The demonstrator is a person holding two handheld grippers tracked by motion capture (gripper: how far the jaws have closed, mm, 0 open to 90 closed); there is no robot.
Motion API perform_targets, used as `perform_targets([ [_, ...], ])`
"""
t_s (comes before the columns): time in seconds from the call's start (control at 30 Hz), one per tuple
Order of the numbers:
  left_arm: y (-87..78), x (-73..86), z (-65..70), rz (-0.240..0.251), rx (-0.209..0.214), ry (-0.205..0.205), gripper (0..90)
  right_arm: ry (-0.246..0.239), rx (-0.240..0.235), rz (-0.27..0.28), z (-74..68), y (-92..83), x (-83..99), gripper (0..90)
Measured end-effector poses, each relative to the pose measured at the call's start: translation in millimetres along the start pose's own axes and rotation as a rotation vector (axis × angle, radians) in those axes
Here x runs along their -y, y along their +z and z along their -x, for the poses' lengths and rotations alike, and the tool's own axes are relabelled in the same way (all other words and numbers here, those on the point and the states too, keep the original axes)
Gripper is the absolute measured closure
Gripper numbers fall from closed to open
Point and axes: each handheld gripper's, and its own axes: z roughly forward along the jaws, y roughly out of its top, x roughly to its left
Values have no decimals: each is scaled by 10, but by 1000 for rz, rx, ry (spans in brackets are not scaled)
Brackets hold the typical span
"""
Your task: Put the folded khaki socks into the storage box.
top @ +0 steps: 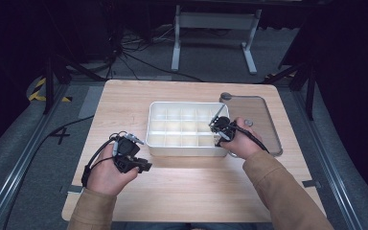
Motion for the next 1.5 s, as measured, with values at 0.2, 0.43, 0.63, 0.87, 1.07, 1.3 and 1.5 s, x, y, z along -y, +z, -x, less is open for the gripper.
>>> perform_targets([
  [0.2, 0, -1, -5, 0, -2, -4, 733, 34, -33, 26, 45, -55, 38, 714],
  [0.43, 13, -10, -6, 0, -9, 3, 726, 49, -46, 59, 61, -204, 52, 664],
  [0.63, 15, -10, 0, -2, -6, 4, 727, 60, -54, 110, 77, -335, 36, 710],
  [0.87, 11, -8, -1, 0, -6, 4, 726, 74, -34, 107, 107, -329, 12, 829],
  [1.07, 20, -8, 7, -6, -5, 3, 729, 73, -33, 47, 104, -205, -9, 835],
  [1.3, 16, -8, 20, -6, -5, 2, 728, 81, -7, 30, 65, -54, -24, 833],
  [1.5, 10, -9, 9, -3, -7, 5, 727, 120, -32, 52, 105, -25, 10, 825],
])
